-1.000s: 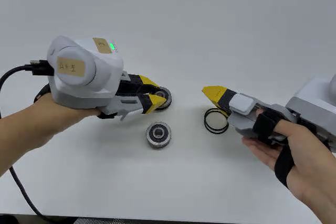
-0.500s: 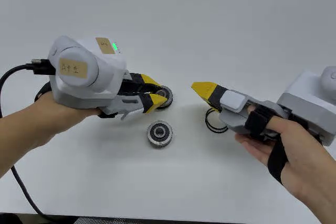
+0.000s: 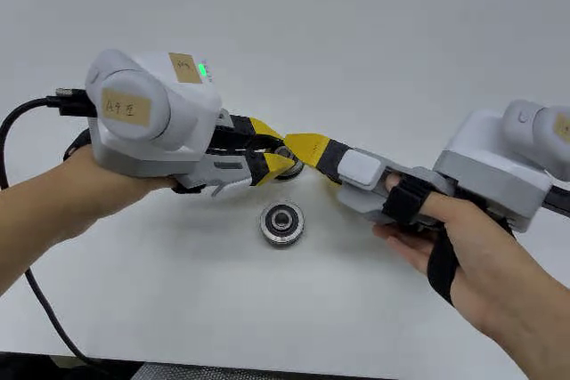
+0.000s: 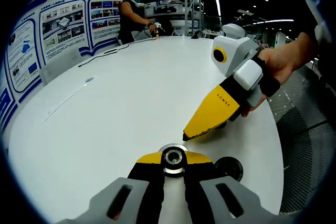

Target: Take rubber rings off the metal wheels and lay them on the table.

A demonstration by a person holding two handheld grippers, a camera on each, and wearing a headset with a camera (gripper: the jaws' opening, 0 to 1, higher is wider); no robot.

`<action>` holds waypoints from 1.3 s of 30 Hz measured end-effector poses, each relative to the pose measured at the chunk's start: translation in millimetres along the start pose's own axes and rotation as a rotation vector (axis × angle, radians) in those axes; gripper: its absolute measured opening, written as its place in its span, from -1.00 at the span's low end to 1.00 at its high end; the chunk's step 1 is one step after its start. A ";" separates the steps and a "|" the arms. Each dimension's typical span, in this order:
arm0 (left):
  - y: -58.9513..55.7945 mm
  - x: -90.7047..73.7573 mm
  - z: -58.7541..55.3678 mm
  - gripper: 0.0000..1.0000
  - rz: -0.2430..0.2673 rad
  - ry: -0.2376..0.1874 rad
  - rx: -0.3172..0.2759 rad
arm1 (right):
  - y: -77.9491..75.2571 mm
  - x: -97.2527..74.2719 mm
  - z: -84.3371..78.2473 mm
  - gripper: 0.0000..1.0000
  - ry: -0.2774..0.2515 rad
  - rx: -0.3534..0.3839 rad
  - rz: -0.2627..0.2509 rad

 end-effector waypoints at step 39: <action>0.6 0.3 -1.0 -0.74 -0.002 -0.005 0.002 | 3.4 7.0 -4.2 -0.13 0.024 -0.023 0.004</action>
Point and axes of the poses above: the centre of the closed fingertips' face, and the gripper's own axes: x roughly forward along the fingers, y roughly to its left, z roughly out of its top, the point moved 5 cm from there along -x, roughly backward along the fingers, and after that the axes turned 13 degrees about -x, right-handed, at the moved point
